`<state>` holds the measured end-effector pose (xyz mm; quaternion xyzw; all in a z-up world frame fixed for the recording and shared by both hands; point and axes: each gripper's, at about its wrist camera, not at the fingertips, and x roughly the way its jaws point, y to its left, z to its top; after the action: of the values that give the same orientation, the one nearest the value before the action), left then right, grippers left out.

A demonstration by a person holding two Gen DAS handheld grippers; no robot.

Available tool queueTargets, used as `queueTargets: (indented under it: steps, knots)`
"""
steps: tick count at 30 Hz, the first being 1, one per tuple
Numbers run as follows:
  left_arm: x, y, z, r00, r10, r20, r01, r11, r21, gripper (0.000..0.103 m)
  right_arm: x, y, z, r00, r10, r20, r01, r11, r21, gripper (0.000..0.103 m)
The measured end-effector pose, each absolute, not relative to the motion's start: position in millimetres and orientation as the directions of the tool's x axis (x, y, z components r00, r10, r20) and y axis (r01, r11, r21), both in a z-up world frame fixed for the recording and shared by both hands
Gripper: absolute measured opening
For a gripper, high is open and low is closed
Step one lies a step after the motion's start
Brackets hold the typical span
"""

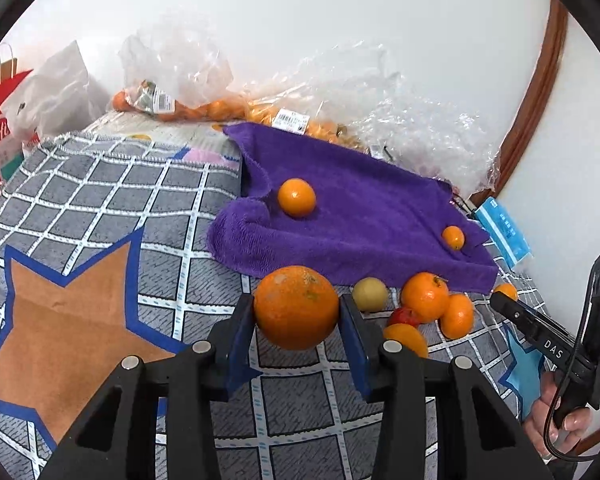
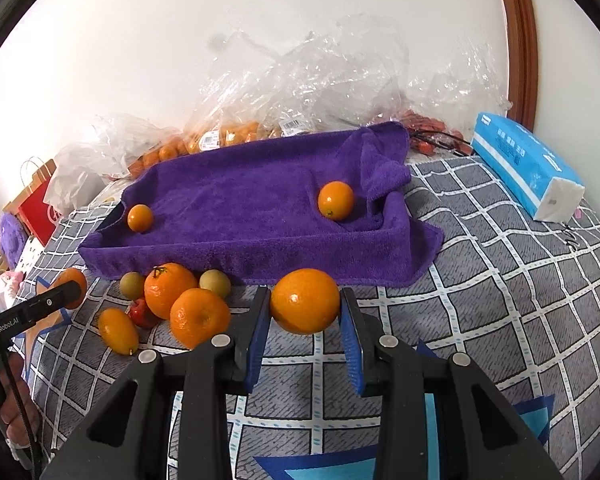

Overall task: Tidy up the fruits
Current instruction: 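Lift the left tool's orange over the towel while the right tool carries its orange there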

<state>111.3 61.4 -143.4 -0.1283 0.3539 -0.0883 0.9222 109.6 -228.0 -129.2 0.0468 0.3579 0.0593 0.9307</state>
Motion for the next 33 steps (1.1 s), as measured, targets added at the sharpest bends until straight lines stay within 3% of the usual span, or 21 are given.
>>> queueTargets:
  steps: [8,19,23,29,33]
  knots:
    - [104.5,56.8,-134.1,0.771,-0.252,-0.585,0.107,0.957,-0.271,0.04,103.3,-223.4,-123.4,0.759,0.162,-0.63,-0.108,0.987,0.123,0.034]
    - [105.9,75.2,-125.9,0.778,-0.257,-0.574,0.056,0.937,-0.344,0.04,100.3,-217.9,-115.1,0.767,0.195,-0.611,-0.141,0.981,0.136,0.034]
    - [104.7,84.0,-109.3,0.781,-0.274,-0.561,0.052,0.924,-0.38,0.04,99.4,-213.5,-94.2,0.774,0.21,-0.598,-0.166,0.978,0.129,0.034]
    - [110.8,75.8,-71.2,0.802,-0.224,-0.553,0.07,0.956,-0.287,0.04,113.6,-206.6,-56.5,0.809,0.216,-0.547,-0.206,0.975,0.081,0.034]
    - [124.3,71.4,-56.2,0.802,-0.266,-0.534,0.11,0.946,-0.306,0.04,130.5,-203.0,-42.8,0.825,0.222,-0.52,-0.215,0.974,0.074,0.034]
